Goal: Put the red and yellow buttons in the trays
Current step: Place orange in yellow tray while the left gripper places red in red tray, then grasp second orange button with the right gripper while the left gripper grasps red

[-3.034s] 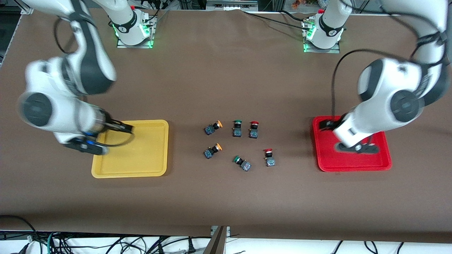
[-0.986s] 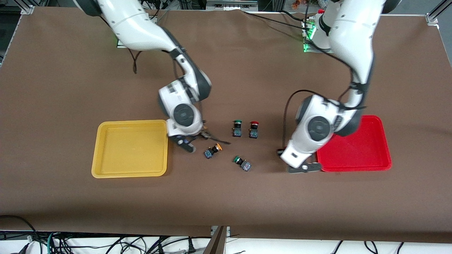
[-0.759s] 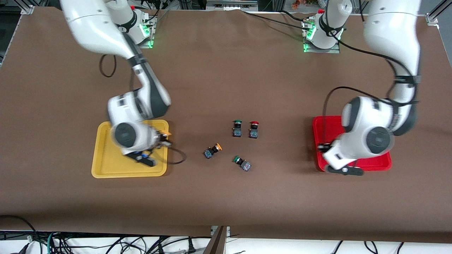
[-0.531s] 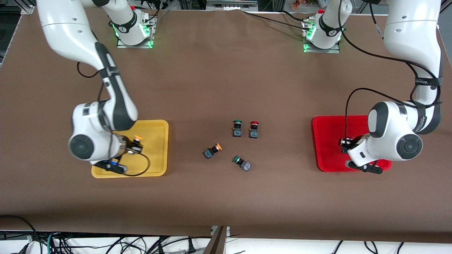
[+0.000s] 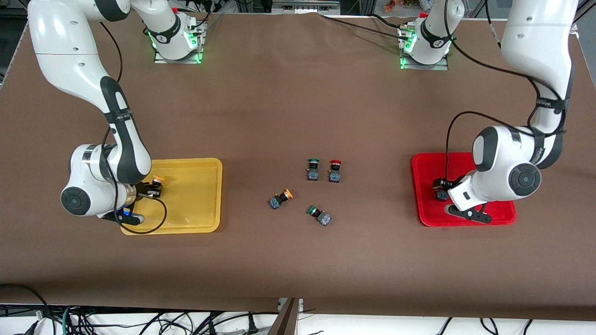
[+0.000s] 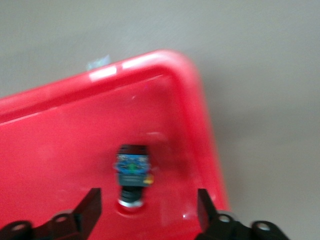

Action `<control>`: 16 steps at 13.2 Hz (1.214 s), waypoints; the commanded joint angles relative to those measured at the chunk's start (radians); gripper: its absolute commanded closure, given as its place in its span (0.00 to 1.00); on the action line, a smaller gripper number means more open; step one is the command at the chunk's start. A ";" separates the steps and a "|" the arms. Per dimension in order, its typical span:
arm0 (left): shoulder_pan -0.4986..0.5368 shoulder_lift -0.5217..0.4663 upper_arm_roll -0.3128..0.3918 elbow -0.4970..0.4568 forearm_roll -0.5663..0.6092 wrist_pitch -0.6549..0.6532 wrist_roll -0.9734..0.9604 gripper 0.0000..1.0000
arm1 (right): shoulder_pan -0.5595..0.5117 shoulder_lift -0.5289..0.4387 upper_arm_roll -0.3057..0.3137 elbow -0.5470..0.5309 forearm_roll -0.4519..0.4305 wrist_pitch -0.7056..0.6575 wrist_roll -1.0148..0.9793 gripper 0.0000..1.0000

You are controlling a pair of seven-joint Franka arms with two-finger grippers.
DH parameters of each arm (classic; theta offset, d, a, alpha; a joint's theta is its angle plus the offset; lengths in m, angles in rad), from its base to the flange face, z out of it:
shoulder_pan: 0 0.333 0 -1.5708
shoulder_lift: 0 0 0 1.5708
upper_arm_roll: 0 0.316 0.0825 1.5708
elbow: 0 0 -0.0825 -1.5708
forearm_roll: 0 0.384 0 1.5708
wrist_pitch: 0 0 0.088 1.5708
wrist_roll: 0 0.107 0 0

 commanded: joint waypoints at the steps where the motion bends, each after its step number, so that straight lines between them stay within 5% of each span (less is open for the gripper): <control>1: -0.037 -0.037 -0.106 0.080 -0.005 -0.095 -0.183 0.00 | 0.024 -0.041 0.029 0.034 0.012 -0.014 -0.012 0.00; 3: -0.110 0.021 -0.134 0.089 -0.008 -0.048 -0.281 0.00 | 0.098 -0.049 0.047 0.095 0.009 -0.052 0.049 0.00; 6: -0.238 0.128 -0.139 0.091 -0.029 0.174 -0.338 0.00 | 0.231 -0.033 0.053 0.129 0.010 0.042 0.482 0.00; 12: -0.364 0.170 -0.138 0.045 -0.014 0.198 -0.452 0.00 | 0.445 0.066 0.054 0.146 0.009 0.403 1.045 0.00; 16: -0.372 0.190 -0.134 0.043 -0.011 0.202 -0.453 0.00 | 0.514 0.180 0.050 0.286 0.006 0.416 1.198 0.00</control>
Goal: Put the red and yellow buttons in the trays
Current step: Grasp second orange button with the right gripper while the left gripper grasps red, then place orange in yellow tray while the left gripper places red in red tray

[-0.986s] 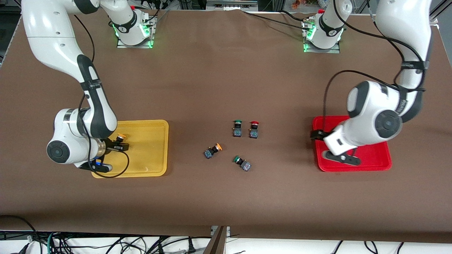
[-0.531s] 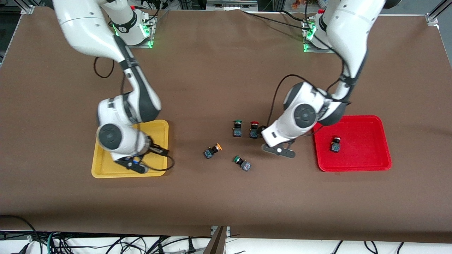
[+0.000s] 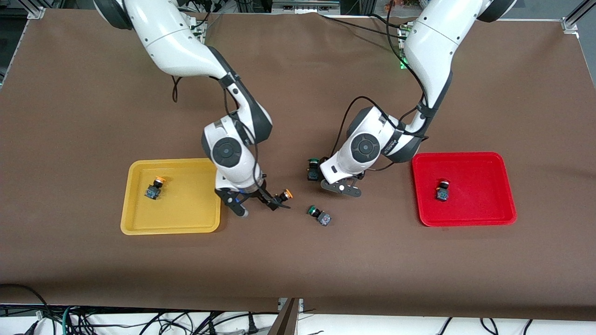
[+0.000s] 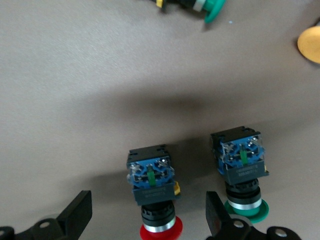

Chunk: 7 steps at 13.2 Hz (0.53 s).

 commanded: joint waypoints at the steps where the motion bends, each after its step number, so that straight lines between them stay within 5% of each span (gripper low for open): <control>1: -0.008 0.005 0.013 -0.013 -0.001 0.009 -0.005 0.00 | 0.027 0.091 -0.012 0.131 -0.004 -0.004 0.077 0.00; 2: -0.012 0.008 0.013 -0.013 0.001 0.010 -0.005 0.00 | 0.032 0.110 -0.014 0.153 -0.004 -0.004 0.077 0.00; 3: -0.020 0.008 0.014 -0.012 0.016 0.012 -0.004 0.11 | 0.032 0.119 -0.015 0.161 -0.007 -0.002 0.077 0.00; 4: -0.031 0.015 0.013 -0.012 0.043 0.021 -0.008 0.36 | 0.032 0.123 -0.017 0.161 -0.009 -0.001 0.077 0.00; 5: -0.034 0.018 0.013 -0.012 0.050 0.030 -0.014 0.40 | 0.032 0.130 -0.018 0.161 -0.010 0.004 0.076 0.01; 6: -0.035 0.018 0.014 -0.012 0.050 0.030 -0.014 0.46 | 0.032 0.134 -0.018 0.161 -0.012 0.005 0.069 0.14; 7: -0.035 0.026 0.014 -0.009 0.050 0.032 -0.017 0.47 | 0.032 0.139 -0.018 0.159 -0.021 0.005 0.060 0.38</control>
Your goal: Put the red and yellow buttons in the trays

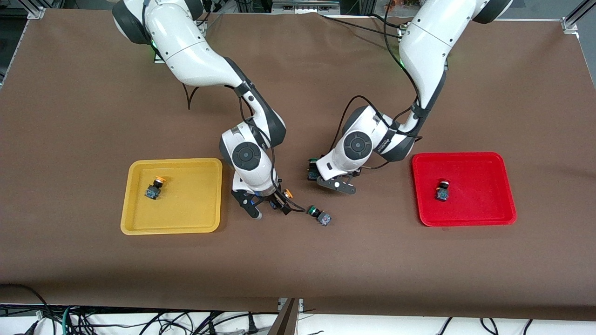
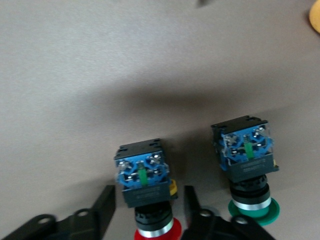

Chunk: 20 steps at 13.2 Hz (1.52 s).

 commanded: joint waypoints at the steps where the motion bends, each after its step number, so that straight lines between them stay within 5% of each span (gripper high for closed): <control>1: -0.016 0.008 0.011 0.003 0.022 0.013 -0.022 0.53 | 0.007 0.029 -0.005 0.035 -0.024 0.004 0.003 0.73; 2: -0.015 0.008 0.011 0.003 0.023 0.013 -0.025 0.67 | 0.007 0.029 -0.005 0.035 -0.023 0.007 0.003 0.95; 3: -0.007 0.001 0.011 0.002 0.023 0.009 -0.020 0.91 | 0.007 0.027 -0.005 0.035 -0.023 0.004 -0.002 1.00; 4: 0.005 -0.019 0.011 0.002 0.023 -0.006 -0.022 1.00 | -0.003 0.015 -0.005 0.035 -0.021 -0.012 -0.005 1.00; 8: 0.142 -0.198 0.016 0.015 0.025 -0.306 0.002 1.00 | -0.123 -0.120 0.002 0.032 0.005 -0.299 -0.378 1.00; 12: 0.318 -0.254 0.019 0.023 0.178 -0.511 0.283 1.00 | -0.252 -0.189 -0.007 -0.043 0.005 -0.493 -0.838 1.00; 16: 0.448 -0.236 0.019 0.002 0.340 -0.504 0.398 1.00 | -0.293 -0.223 -0.017 -0.192 0.005 -0.418 -0.963 1.00; 20: 0.582 -0.203 0.014 -0.089 0.367 -0.312 0.484 1.00 | -0.296 -0.243 -0.033 -0.333 0.006 -0.278 -1.060 1.00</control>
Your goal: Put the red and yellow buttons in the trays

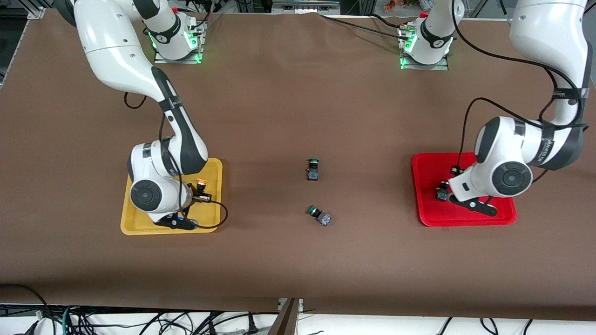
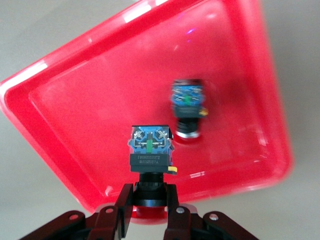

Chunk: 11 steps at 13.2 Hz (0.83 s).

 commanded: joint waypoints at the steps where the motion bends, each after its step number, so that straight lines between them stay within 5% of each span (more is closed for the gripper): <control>1: 0.073 0.006 -0.019 -0.066 0.027 0.120 0.071 1.00 | 0.006 -0.079 -0.012 -0.098 0.012 0.038 -0.045 0.19; 2: 0.081 0.017 -0.019 -0.069 0.027 0.134 0.078 0.99 | -0.007 -0.113 -0.015 -0.097 0.013 0.020 -0.063 0.00; 4: 0.094 0.032 -0.019 -0.071 0.021 0.142 0.078 0.83 | -0.043 -0.191 -0.016 -0.057 0.010 -0.104 -0.106 0.00; 5: 0.094 0.034 -0.019 -0.069 0.017 0.142 0.078 0.35 | -0.058 -0.214 -0.016 -0.017 0.010 -0.176 -0.151 0.00; 6: 0.095 0.028 -0.019 -0.069 0.016 0.139 0.080 0.00 | -0.064 -0.234 -0.018 0.016 0.001 -0.255 -0.194 0.00; 11: 0.094 -0.149 -0.027 -0.045 -0.046 0.064 0.066 0.00 | -0.067 -0.409 -0.064 0.081 -0.002 -0.513 -0.219 0.00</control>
